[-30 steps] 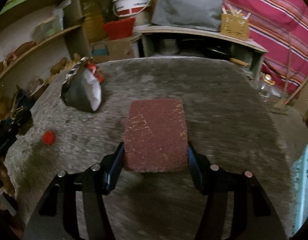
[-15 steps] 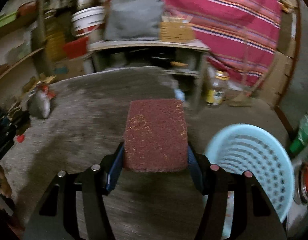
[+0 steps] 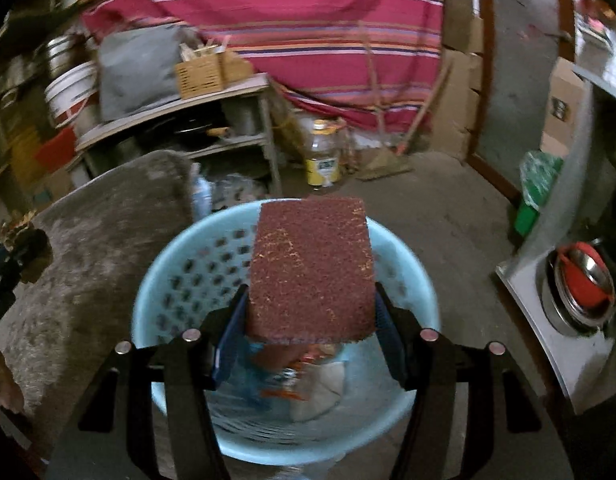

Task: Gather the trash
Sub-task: 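Carry the paper and sponge over the blue basket and open both tools, then return the left tool to the table and grasp the red bottle cap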

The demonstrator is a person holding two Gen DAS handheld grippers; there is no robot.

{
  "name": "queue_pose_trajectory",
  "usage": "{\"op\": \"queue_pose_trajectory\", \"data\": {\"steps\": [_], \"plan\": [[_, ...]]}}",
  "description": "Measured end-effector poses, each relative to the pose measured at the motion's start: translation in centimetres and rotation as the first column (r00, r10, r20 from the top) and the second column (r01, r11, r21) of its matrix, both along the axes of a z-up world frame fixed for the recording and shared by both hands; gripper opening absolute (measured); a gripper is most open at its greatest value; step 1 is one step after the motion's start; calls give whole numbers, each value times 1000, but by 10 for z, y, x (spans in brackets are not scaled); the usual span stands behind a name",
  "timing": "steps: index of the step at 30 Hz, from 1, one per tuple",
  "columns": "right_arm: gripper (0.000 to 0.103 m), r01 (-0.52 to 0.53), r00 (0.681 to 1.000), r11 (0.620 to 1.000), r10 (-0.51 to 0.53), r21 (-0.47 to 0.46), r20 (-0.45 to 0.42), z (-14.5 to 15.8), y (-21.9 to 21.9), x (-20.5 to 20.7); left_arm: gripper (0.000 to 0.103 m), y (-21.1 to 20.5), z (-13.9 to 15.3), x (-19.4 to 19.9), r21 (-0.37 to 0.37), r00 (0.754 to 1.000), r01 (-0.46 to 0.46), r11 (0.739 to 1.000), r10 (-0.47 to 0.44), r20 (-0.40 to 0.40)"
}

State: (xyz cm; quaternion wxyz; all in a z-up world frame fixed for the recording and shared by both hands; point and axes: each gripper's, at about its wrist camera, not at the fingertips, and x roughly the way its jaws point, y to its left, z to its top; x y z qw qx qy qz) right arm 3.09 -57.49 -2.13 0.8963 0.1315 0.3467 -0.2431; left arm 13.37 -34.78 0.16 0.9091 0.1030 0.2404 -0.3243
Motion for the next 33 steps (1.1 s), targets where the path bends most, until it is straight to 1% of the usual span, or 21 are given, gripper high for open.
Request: {"op": "queue_pose_trajectory", "data": {"steps": [4,6,9,11,12,14,15,16,17,21,23,25,27,28,31,33], "plan": [[59,38,999,999,-39,30,17,-6,-24,-17,41,-42,-2,-15,4,998,64,998,-64,-3],[59,43,999,998,-44,37,21,-7,-30,-20,41,-61,-3,-21,7,996,87,996,-87,-2],[59,43,999,999,-44,33,19,-8,-33,-22,43,-85,-3,-26,-2,993,116,993,-116,-19],[59,43,999,998,-44,40,19,-10,-36,-22,53,-97,-2,-29,-5,992,128,992,-128,-24],[59,44,999,998,-45,42,18,-11,-36,-22,55,-101,-1,-31,-3,991,130,991,-130,-21],[59,43,999,998,-44,43,13,-12,-36,-20,72,-103,1,-33,-2,992,124,992,-124,-8],[59,41,999,998,-41,42,11,-12,-35,-19,75,-102,3,-34,-4,993,116,993,-116,3],[59,35,999,999,-35,39,9,-12,-34,-18,81,-98,5,-34,-7,994,106,994,-106,12],[59,29,1000,999,-29,36,6,-12,-32,-16,84,-96,7,-33,-10,995,96,995,-96,15],[59,8,1000,999,-8,33,-5,-12,-25,-9,88,-72,16,-20,-27,999,49,998,-49,11],[59,-7,1000,999,7,39,-10,-14,-20,-3,94,-53,20,-14,-38,1000,20,999,-19,21],[61,-38,999,998,38,49,-6,-16,-12,5,97,-34,22,-10,-45,1000,-6,999,7,28],[83,-43,999,998,44,39,-10,-17,-5,10,97,-16,22,-6,-40,999,-27,999,28,32],[85,-39,999,999,40,19,-22,-17,0,15,97,-7,22,-4,-34,999,-37,999,38,36],[86,-38,996,998,35,-42,-80,-18,16,28,97,24,20,1,-8,995,-70,997,71,64],[88,-39,996,998,34,-57,-87,-17,25,32,97,48,18,6,7,992,-101,995,100,70]]}}
